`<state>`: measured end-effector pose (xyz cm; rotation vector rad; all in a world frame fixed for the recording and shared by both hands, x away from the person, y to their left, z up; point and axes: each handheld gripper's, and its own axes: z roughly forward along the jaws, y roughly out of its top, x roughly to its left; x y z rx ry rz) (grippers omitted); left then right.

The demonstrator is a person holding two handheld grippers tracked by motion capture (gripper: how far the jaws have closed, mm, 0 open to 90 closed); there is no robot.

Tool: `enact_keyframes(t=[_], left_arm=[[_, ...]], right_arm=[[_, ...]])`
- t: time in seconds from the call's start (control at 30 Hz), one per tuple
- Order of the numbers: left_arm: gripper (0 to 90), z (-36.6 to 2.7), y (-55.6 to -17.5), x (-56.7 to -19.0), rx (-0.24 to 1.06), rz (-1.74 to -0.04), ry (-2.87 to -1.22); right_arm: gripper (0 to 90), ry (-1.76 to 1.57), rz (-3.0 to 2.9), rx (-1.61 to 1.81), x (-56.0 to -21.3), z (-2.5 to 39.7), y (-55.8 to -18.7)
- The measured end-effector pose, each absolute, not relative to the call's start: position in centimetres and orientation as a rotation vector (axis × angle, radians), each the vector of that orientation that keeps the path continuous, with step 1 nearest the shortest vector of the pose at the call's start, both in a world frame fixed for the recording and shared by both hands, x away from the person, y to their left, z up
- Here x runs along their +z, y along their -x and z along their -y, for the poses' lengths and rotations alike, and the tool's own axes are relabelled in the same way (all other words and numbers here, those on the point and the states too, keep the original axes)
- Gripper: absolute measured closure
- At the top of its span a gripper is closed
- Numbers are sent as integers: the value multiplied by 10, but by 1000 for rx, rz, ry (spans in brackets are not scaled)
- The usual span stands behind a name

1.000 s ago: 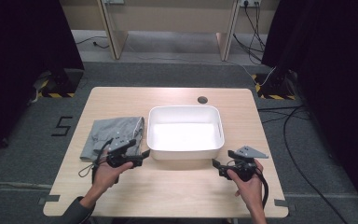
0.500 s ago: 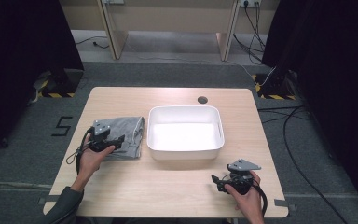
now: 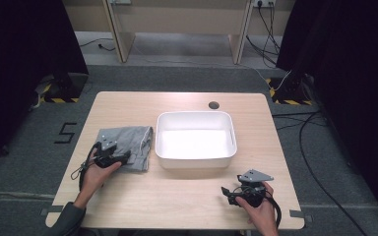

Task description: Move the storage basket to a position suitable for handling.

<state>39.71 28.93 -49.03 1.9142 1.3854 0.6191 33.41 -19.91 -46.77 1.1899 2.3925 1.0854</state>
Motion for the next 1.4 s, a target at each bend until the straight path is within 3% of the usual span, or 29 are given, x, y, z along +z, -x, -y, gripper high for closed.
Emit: enact_keyframes(t=[0.2, 0.6, 0.83, 1.1, 1.4], left_arm=[[344, -282, -340, -489, 580, -1327, -1927], [357, -256, -273, -480, 528, -1227, -2026], [355, -235, -255, -478, 463, -1163, -2058], [316, -166, -253, -476, 333, -935, -2140], [302, -127, -255, -476, 282, -837, -2163]], right_arm=[[219, -1192, -2410, 1075, -472, 199, -332], [219, -1176, -2426, 1076, -473, 196, -331], [219, -1184, -2427, 1081, -473, 194, -330], [219, -1143, -2439, 1122, -466, 184, -323], [219, -1086, -2467, 1266, -450, 162, -309]])
